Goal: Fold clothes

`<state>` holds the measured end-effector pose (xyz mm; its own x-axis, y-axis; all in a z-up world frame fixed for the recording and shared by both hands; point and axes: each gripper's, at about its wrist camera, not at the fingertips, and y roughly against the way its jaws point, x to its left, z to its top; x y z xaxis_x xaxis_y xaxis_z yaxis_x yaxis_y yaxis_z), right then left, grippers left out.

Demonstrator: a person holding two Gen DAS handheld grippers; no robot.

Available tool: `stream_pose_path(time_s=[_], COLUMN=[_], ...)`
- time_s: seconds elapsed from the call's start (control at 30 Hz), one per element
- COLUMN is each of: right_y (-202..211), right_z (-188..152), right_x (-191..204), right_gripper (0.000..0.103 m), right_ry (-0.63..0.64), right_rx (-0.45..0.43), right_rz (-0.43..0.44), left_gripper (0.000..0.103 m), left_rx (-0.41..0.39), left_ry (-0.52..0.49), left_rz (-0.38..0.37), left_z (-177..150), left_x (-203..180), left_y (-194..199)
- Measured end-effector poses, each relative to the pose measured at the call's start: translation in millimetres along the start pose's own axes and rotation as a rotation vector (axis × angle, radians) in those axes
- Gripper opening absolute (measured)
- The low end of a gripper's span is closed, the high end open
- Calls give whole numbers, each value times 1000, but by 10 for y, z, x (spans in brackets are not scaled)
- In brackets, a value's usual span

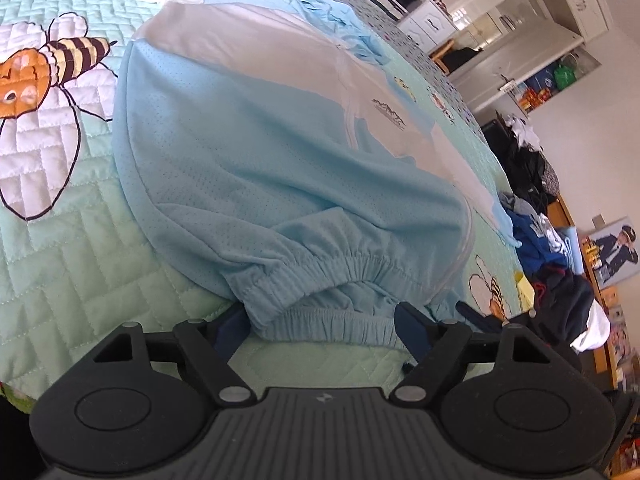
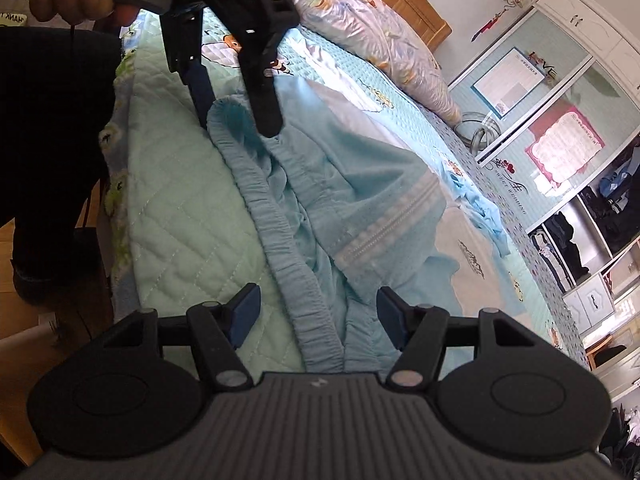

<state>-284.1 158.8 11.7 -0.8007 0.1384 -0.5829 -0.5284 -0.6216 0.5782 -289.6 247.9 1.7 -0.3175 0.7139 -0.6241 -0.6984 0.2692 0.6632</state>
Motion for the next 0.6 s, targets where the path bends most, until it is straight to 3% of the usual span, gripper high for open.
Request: stream_pose_path(time_s=[0.13,0.23,0.3,0.4,0.53,0.6], right_y=[8,8,21,-11,-36,-24], right_z=[8,1,6,8,-22,-29], right_x=[10,-44,-67,-54,32,47], right_gripper=[37,35,35,35,37,44], right_ry=[-16,-51,-45,-16,40,38], right_rx=[6,1,-6,-5,-27,-40], right_rz=[59,70,29,15,-20,-42], left_gripper=[70,43,15,5,4,4], left_rx=[-17,-36,-44,-52,-87,-99], left_ry=[-61,-57,-30,-33,-51,-37], left_rz=[70,107,118,122,47,29], left_z=[-48,-60,-49,-42,-29,-7], left_x=[-126,-122,-76,-54,-95,-82], left_y=[-25,-8,2,11,72,99])
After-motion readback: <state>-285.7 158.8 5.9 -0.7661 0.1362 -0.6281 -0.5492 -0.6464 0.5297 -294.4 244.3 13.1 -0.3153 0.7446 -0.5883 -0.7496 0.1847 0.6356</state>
